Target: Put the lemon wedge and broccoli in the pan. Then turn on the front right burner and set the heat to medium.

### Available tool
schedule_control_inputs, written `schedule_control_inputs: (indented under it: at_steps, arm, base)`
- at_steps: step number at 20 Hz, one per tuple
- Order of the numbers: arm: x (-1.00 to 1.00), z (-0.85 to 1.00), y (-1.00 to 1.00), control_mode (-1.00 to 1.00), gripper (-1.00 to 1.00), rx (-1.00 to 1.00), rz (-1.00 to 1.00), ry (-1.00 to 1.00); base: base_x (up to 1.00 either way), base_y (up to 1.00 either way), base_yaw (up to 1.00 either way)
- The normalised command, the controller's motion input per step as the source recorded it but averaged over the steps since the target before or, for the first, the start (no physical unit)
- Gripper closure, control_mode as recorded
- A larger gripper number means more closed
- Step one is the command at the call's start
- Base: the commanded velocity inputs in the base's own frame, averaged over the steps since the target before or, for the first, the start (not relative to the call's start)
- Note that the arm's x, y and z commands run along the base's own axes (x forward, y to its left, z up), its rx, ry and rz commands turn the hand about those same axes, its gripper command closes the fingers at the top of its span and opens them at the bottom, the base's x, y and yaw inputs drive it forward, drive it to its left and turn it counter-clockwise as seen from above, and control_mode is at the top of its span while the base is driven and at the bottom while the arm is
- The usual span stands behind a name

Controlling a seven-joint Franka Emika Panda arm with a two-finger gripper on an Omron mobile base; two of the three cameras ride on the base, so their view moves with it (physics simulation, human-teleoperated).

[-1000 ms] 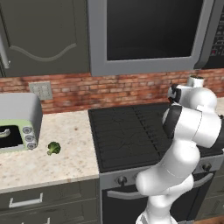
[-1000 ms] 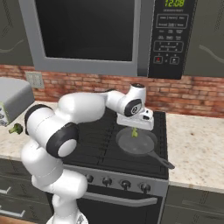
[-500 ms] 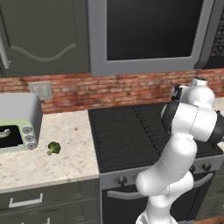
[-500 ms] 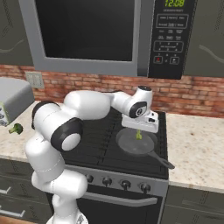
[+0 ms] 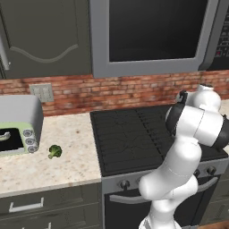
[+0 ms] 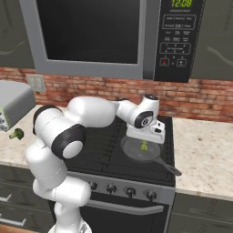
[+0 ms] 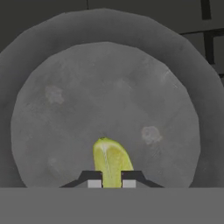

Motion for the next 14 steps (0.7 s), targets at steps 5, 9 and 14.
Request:
schedule_control_inputs:
  at_steps: [5, 9, 14]
  arm:
    - [0.0, -0.11, 0.0, -1.0, 1.0, 0.0, 0.0, 0.0]
    - [0.0, -0.02, 0.03, -1.0, -1.0, 0.0, 0.0, 0.0]
    - [0.0, 0.0, 0.02, -1.0, -1.0, 0.0, 0.0, 0.0]
  base:
    - [0.0, 0.0, 0.0]
    - [0.0, 0.0, 0.0]
    - [0.0, 0.0, 0.0]
